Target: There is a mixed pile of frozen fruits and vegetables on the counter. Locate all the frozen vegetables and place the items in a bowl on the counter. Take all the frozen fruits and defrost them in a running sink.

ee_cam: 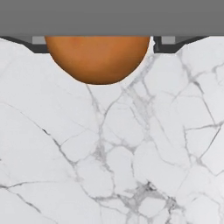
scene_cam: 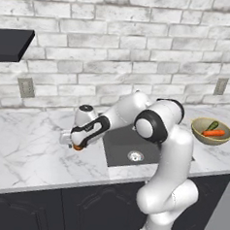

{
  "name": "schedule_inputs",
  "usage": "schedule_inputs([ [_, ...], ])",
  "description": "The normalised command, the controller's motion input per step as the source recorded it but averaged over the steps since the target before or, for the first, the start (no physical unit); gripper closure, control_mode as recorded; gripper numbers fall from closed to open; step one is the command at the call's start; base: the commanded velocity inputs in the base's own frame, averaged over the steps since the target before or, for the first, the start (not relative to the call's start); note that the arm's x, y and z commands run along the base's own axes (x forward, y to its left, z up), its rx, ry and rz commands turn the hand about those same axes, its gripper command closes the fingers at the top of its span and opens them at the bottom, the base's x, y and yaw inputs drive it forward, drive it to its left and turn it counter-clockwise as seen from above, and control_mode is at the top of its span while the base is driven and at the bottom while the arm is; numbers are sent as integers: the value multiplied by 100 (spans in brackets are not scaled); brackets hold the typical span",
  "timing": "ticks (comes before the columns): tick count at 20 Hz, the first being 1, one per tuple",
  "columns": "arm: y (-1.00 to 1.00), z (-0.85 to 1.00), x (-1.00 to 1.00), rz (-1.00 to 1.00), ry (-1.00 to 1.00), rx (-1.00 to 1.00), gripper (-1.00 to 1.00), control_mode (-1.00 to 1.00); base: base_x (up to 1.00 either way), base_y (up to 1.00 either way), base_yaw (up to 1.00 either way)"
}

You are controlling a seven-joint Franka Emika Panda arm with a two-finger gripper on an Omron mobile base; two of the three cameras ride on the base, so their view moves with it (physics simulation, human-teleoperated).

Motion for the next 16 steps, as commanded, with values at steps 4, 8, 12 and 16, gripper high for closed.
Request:
schedule_inputs([
  [4, 6, -27, 16, -2, 0, 0, 100, -100, 0, 0, 0],
  [8, -8, -13, -3, 0, -1, -7, 100, -100, 0, 0, 0],
  [12, -29, 7, -6, 0, -7, -3, 100, -100, 0, 0, 0],
  [16, -42, 32, 0, 0, -6, -2, 100, -100, 0, 0, 0],
])
